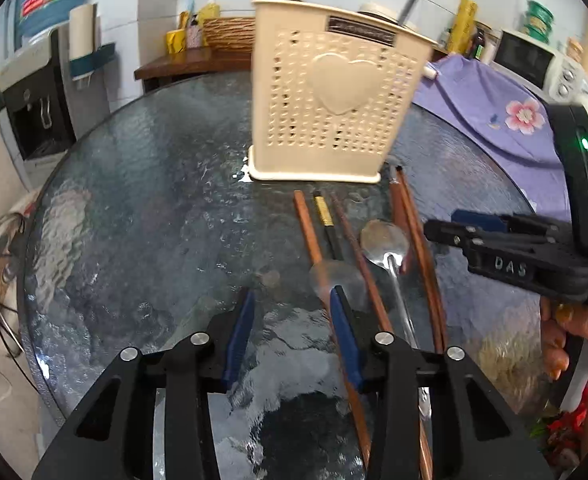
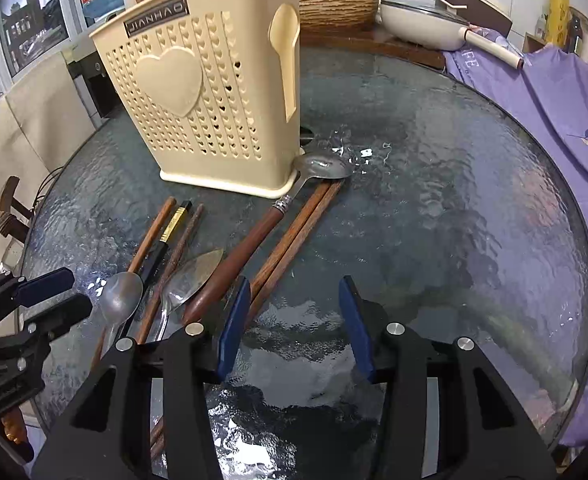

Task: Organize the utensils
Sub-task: 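Grasp a wooden chopstick with the left tool while the right grasps another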

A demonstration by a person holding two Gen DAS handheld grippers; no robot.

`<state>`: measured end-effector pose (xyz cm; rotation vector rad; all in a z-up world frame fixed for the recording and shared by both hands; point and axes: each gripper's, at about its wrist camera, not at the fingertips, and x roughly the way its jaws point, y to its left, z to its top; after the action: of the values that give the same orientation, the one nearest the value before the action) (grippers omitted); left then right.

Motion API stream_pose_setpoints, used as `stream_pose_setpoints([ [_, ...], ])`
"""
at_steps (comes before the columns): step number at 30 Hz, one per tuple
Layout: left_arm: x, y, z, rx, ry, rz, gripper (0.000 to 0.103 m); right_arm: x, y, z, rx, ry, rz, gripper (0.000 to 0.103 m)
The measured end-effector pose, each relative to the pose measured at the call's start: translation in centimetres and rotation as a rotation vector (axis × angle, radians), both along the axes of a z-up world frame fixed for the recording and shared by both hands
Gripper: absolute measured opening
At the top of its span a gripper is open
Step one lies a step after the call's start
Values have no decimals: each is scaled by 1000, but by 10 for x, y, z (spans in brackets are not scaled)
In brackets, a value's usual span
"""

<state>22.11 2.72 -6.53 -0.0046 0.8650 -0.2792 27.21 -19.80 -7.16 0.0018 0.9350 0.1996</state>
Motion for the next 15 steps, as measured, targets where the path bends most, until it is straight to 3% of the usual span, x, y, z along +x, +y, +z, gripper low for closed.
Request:
stream_pose_setpoints([
  [10,2,-2,-6,-41,14,26,37,10,4,-8,24,23,-7,40],
  [15,6,2,-2,-37,9,42,37,10,-1,-6,-29,36,8,38],
])
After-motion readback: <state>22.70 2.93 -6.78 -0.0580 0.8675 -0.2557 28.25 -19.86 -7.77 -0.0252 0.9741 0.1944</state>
